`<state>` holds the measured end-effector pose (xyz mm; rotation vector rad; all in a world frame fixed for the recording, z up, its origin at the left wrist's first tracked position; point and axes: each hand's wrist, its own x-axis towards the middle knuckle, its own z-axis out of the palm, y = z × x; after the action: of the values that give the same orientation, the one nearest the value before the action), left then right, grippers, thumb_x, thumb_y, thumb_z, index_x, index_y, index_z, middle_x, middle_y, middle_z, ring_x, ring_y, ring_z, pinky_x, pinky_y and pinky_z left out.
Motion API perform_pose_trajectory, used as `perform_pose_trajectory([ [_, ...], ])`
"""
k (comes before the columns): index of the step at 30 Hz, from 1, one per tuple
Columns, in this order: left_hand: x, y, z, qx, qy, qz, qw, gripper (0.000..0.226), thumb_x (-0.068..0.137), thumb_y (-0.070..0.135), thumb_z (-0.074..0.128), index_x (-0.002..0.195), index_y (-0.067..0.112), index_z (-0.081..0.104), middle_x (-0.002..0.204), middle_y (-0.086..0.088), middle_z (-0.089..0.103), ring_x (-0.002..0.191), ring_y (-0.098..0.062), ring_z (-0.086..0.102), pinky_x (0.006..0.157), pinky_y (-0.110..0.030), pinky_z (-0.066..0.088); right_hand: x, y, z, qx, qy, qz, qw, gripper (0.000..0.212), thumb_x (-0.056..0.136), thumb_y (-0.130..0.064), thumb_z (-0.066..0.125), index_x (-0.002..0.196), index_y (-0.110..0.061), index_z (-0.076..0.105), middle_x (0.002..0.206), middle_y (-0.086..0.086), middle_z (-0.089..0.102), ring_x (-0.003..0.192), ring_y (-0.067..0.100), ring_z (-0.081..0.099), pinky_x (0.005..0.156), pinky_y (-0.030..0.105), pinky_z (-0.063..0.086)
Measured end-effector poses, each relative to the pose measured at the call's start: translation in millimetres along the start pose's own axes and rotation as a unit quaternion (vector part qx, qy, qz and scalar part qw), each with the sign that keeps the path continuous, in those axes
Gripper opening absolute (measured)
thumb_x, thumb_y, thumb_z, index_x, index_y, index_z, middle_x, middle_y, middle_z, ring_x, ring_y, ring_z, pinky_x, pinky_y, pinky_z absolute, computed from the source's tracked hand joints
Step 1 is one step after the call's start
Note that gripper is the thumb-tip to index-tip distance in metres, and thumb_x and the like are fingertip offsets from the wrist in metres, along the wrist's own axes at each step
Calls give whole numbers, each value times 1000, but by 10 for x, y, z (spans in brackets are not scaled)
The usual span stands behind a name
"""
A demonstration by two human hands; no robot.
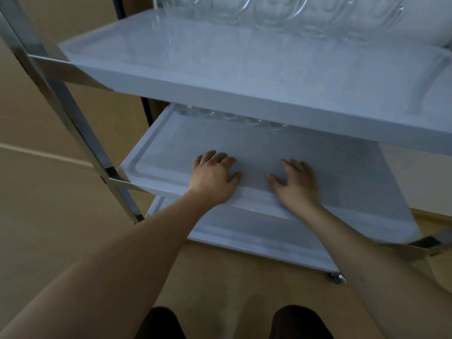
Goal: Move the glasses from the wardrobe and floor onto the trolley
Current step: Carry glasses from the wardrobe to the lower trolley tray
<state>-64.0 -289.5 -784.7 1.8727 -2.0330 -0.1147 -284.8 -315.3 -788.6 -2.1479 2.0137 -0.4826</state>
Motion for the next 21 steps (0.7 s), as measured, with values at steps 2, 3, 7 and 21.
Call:
perform_pose_trajectory([
  [2,-120,88,-110,-5,-22,-4,1000,49,94,46,58,137,23,61,144,-4,56,139,-33,40,115,-44,28,-152,-67,-82,1,-2,-14,1000,61,97,-46,59,148,-13,50,154,14,45,147,35,31,123,38,15],
  [3,-200,140,-182,-9,-39,-7,999,49,93,45,59,136,22,61,143,-5,57,138,-34,41,114,-45,29,-242,-110,-141,3,-10,-20,1000,60,97,-44,59,148,-13,50,154,15,45,147,36,30,123,41,15],
  [7,-557,309,-589,-17,-96,-22,995,48,94,42,62,135,16,62,138,-8,60,134,-34,45,110,-46,33,-627,-296,-488,8,-77,-23,997,60,98,-44,56,150,-16,47,156,14,42,149,35,26,124,46,14],
  [21,-624,1327,-2980,-29,-210,-55,976,52,98,44,57,143,20,52,144,-1,54,138,-23,40,109,-41,39,-1288,-895,-2845,62,-219,31,973,61,102,-49,48,157,-25,35,164,4,30,153,27,16,125,44,10],
])
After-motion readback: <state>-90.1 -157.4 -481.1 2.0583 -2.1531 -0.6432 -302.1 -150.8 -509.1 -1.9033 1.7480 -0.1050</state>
